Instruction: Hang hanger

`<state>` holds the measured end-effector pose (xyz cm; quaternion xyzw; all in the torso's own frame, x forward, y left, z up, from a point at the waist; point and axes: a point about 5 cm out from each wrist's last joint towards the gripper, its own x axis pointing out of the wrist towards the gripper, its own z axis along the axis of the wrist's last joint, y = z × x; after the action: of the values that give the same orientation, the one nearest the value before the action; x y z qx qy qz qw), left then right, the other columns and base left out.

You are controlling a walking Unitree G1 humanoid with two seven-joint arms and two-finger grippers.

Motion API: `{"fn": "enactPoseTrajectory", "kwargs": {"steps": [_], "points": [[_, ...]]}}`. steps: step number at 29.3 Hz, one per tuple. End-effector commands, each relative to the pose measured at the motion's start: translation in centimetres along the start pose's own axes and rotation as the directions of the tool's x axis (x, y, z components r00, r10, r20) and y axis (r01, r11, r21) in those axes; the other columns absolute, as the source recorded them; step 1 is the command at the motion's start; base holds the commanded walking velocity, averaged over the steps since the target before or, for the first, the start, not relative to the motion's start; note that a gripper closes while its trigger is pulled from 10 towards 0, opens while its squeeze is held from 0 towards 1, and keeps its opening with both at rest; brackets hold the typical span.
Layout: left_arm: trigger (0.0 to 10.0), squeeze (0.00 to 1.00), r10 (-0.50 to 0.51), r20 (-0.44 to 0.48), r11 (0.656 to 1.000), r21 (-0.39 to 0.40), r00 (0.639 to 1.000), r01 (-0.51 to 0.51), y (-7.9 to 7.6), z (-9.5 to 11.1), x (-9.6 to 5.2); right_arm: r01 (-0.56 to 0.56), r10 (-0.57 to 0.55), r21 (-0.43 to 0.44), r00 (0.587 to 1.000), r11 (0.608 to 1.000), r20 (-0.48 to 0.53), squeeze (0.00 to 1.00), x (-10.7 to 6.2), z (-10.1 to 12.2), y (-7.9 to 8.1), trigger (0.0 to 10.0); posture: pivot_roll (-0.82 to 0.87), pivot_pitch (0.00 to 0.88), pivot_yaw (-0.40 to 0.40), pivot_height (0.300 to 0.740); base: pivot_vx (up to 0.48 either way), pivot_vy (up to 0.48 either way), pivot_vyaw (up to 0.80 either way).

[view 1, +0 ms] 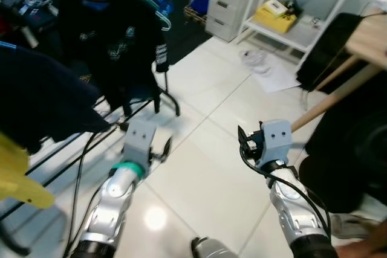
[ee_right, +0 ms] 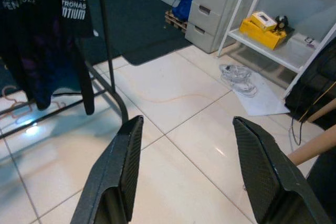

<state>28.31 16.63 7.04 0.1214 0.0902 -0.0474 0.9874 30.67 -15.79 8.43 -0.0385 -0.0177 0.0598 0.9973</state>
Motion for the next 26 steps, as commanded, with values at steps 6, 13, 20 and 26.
{"fn": "enactPoseTrajectory", "kwargs": {"steps": [6,13,20,26], "points": [[10.0,0.00,0.107,-0.035,0.994,-0.015,0.994,-0.107,1.9,-1.2,-1.0,-0.059,0.059,0.023,0.998,0.998,0.003,0.00,1.5,0.5,1.3,10.0,0.02,0.045,-0.045,0.740,0.000,0.000,0.00],[10.0,0.00,0.086,0.040,0.996,-0.038,0.996,-0.084,1.0,0.6,-0.6,-0.081,0.080,0.035,0.996,0.996,0.046,0.00,2.0,1.4,1.8,10.0,0.00,0.047,-0.035,0.740,0.000,0.000,0.00],[10.0,0.00,0.059,0.102,0.998,-0.034,0.993,-0.055,0.1,1.7,-0.1,-0.085,0.082,0.033,0.994,0.996,0.070,0.00,1.7,1.6,1.7,10.0,-0.02,0.046,-0.020,0.740,0.044,0.000,0.00],[10.0,0.00,0.032,0.145,0.999,-0.031,0.989,-0.028,-0.6,2.8,0.3,-0.066,0.061,0.045,0.992,0.997,0.112,0.00,1.7,2.2,0.9,10.0,-0.02,0.020,-0.007,0.740,0.407,0.000,0.00]]}}
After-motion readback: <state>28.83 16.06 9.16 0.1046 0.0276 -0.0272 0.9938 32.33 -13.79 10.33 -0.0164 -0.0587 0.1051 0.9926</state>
